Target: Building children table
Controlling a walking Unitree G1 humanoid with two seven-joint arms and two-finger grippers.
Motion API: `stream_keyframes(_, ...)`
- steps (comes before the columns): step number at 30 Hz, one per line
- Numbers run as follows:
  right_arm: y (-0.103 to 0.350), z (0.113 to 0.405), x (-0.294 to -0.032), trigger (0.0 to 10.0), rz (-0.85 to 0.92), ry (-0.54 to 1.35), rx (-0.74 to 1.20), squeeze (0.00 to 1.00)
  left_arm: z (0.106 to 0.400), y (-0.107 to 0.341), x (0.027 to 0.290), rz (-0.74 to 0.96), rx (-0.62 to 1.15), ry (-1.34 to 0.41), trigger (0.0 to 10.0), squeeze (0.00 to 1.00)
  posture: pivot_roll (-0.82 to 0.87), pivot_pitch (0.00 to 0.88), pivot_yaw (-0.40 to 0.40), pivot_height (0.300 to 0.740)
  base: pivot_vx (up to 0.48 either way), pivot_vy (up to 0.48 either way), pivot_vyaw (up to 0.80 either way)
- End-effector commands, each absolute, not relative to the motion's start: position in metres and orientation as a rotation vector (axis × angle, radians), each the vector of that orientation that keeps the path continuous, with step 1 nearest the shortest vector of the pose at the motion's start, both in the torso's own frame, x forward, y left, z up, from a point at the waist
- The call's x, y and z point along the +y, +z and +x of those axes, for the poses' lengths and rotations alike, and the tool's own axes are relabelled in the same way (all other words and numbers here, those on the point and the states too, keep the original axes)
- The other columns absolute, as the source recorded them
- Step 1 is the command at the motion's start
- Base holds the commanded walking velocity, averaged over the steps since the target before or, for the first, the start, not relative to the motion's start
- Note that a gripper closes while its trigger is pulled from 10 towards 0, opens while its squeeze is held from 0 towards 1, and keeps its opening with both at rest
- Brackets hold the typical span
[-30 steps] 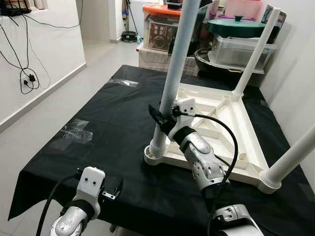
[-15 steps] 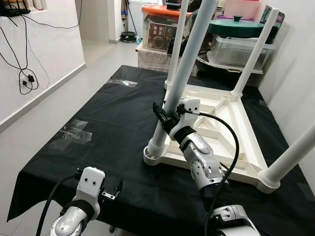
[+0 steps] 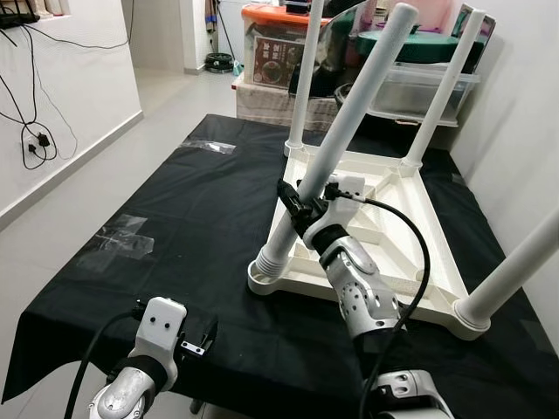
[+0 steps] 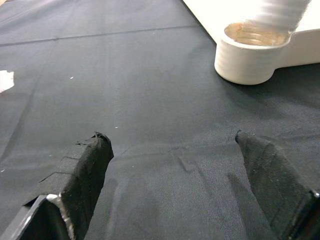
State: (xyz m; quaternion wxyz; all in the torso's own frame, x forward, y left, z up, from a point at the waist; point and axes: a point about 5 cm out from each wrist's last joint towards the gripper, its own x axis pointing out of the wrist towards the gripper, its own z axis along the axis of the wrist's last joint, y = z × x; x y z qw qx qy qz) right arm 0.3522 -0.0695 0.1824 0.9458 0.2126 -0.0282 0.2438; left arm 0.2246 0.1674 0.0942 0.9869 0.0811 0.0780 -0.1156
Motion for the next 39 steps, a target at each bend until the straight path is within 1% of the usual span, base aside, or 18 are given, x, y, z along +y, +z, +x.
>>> stream_keyframes(1, 0.164, 0.345, -0.056, 10.0, 0.468, 0.534, 0.039, 0.00, 0.225, 0.093, 0.170, 0.184, 0.160, -0.234, 10.0, 0.00, 0.10, 0.000, -0.077, 0.740, 0.000, 0.000, 0.00)
stream_keyframes(8, 0.190, 0.343, -0.048, 10.0, 0.478, 0.582, -0.030, 0.00, 0.226, 0.093, 0.169, 0.185, 0.160, -0.239, 10.0, 0.00, 0.10, 0.000, -0.077, 0.740, 0.000, 0.000, 0.00)
stream_keyframes(12, 0.191, 0.344, -0.048, 10.0, 0.472, 0.586, -0.038, 0.00, 0.226, 0.092, 0.168, 0.185, 0.160, -0.239, 10.0, 0.00, 0.10, 0.000, -0.078, 0.740, 0.000, 0.000, 0.00)
stream_keyframes(16, 0.184, 0.345, -0.054, 10.0, 0.409, 0.570, -0.033, 0.00, 0.225, 0.092, 0.167, 0.184, 0.162, -0.238, 10.0, 0.00, 0.10, 0.000, -0.081, 0.740, 0.000, 0.000, 0.00)
stream_keyframes(22, 0.179, 0.347, -0.059, 10.0, 0.390, 0.545, -0.028, 0.00, 0.225, 0.091, 0.167, 0.184, 0.163, -0.238, 10.0, 0.00, 0.09, 0.000, -0.080, 0.740, 0.000, 0.000, 0.00)
stream_keyframes(25, 0.172, 0.355, -0.074, 10.0, 0.368, 0.451, -0.015, 0.00, 0.225, 0.091, 0.167, 0.186, 0.164, -0.240, 10.0, 0.00, 0.09, 0.000, -0.078, 0.740, 0.000, 0.000, 0.00)
stream_keyframes(26, 0.172, 0.355, -0.074, 10.0, 0.368, 0.451, -0.015, 0.00, 0.225, 0.091, 0.167, 0.186, 0.164, -0.240, 10.0, 0.00, 0.09, 0.000, -0.078, 0.740, 0.000, 0.000, 0.00)
stream_keyframes(28, 0.169, 0.358, -0.079, 10.0, 0.381, 0.415, 0.004, 0.00, 0.225, 0.091, 0.166, 0.186, 0.164, -0.241, 10.0, 0.00, 0.09, 0.000, -0.078, 0.740, 0.000, 0.000, 0.00)
stream_keyframes(31, 0.160, 0.366, -0.093, 10.0, 0.448, 0.327, 0.069, 0.00, 0.225, 0.091, 0.167, 0.187, 0.164, -0.241, 10.0, 0.00, 0.09, 0.000, -0.078, 0.740, 0.000, 0.000, 0.00)
stream_keyframes(37, 0.159, 0.368, -0.100, 10.0, 0.482, 0.310, 0.071, 0.00, 0.224, 0.091, 0.168, 0.189, 0.166, -0.240, 10.0, 0.00, 0.09, 0.000, -0.073, 0.740, 0.000, 0.000, 0.00)
stream_keyframes(39, 0.160, 0.365, -0.099, 10.0, 0.465, 0.321, 0.055, 0.00, 0.224, 0.091, 0.168, 0.191, 0.166, -0.242, 10.0, 0.00, 0.09, 0.000, -0.070, 0.740, 0.000, 0.000, 0.00)
